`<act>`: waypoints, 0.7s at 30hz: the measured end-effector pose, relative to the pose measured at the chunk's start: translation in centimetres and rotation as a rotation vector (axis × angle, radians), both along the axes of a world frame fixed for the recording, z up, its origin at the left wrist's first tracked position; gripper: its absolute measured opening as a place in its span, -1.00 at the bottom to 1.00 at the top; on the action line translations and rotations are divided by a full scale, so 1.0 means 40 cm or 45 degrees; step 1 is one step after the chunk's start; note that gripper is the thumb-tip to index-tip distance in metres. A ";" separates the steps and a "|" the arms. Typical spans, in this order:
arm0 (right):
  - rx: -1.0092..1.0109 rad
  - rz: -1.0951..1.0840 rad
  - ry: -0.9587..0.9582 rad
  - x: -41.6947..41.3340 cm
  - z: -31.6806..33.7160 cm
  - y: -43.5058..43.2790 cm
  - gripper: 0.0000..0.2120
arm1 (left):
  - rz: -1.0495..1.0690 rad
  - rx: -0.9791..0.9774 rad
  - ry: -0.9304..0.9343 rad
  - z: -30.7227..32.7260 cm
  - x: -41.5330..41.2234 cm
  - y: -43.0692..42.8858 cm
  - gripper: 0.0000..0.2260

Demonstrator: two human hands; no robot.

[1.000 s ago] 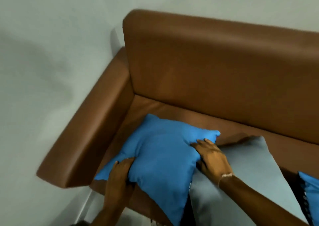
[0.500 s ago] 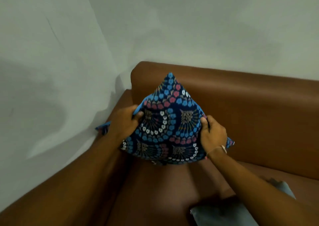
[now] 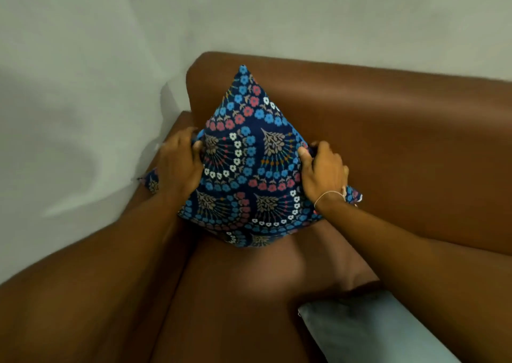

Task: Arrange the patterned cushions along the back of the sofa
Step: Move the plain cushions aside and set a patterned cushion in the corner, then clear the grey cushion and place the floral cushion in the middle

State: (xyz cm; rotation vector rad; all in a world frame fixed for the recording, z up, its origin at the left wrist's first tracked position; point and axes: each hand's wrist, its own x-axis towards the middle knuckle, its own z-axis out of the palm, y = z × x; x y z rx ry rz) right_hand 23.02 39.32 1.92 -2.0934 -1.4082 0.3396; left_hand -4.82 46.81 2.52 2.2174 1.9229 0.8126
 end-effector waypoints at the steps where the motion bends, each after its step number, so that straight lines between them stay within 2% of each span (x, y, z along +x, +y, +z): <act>1: 0.069 -0.023 0.039 0.013 0.014 -0.018 -0.49 | 0.126 0.079 -0.011 0.004 0.014 -0.025 -0.66; 3: 0.217 -0.026 0.068 0.050 0.042 -0.056 -0.41 | 0.336 0.195 -0.129 0.017 0.055 -0.082 -0.61; 5: 0.284 0.035 0.036 0.099 0.073 -0.108 -0.43 | 0.317 0.250 -0.216 0.024 0.107 -0.156 -0.57; 8: 0.276 0.213 -0.106 0.191 0.098 -0.235 -0.47 | 0.007 0.209 -0.102 -0.012 0.183 -0.319 -0.45; 11: 0.199 0.370 -0.189 0.314 0.075 -0.453 -0.47 | -0.383 0.085 0.029 -0.076 0.264 -0.552 -0.32; 16: -0.112 0.637 -0.312 0.505 -0.031 -0.953 -0.40 | -1.157 -0.207 0.544 -0.222 0.344 -0.905 -0.08; 19: -0.350 0.717 -0.365 0.560 -0.122 -1.206 -0.42 | -1.332 -0.366 0.764 -0.304 0.362 -1.021 0.06; 21: -0.504 0.763 -0.439 0.554 -0.194 -1.320 -0.27 | -1.308 -0.411 0.843 -0.354 0.382 -1.051 0.12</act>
